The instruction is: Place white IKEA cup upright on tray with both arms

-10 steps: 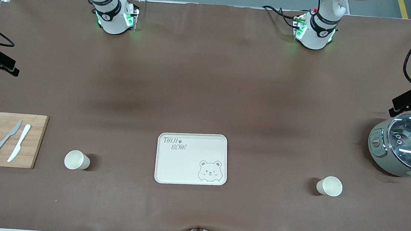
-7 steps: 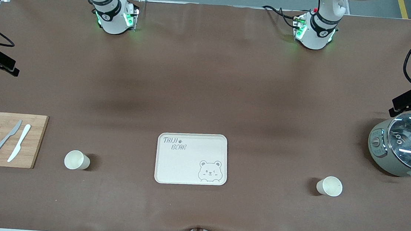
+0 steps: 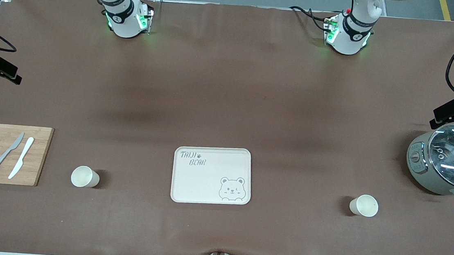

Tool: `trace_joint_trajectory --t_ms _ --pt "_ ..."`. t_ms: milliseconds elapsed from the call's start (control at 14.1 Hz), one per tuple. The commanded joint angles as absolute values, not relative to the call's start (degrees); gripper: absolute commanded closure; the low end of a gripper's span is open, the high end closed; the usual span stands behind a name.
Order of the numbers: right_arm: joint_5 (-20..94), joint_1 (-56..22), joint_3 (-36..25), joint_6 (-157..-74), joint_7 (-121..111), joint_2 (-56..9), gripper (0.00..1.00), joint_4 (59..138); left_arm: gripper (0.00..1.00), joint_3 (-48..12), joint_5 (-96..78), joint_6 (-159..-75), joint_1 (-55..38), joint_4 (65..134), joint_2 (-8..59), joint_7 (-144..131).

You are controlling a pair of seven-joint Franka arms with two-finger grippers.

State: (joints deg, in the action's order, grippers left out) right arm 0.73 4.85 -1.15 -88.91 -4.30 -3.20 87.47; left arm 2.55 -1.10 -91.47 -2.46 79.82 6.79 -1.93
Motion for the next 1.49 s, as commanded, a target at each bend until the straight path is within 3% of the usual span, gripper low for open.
trace_joint_trajectory --t_ms 0,426,1066,1421 --pt "0.3 6.0 -0.3 -88.7 -4.2 -2.9 0.00 87.6 0.00 1.9 0.5 -90.8 -1.6 78.9 8.5 -2.6" --pt "0.3 6.1 -0.4 -88.7 -4.3 -3.0 0.00 87.6 0.00 2.3 0.5 -91.8 -0.5 79.1 13.6 -2.4" --pt "0.8 5.6 -0.3 -89.8 -4.4 -3.0 0.00 87.2 0.00 2.2 0.5 -104.3 -0.3 79.5 22.8 -1.8" --pt "2.6 5.5 -0.1 -95.8 -7.3 -12.5 0.00 83.5 0.00 2.1 0.5 -111.5 -0.4 79.6 28.2 -1.8"
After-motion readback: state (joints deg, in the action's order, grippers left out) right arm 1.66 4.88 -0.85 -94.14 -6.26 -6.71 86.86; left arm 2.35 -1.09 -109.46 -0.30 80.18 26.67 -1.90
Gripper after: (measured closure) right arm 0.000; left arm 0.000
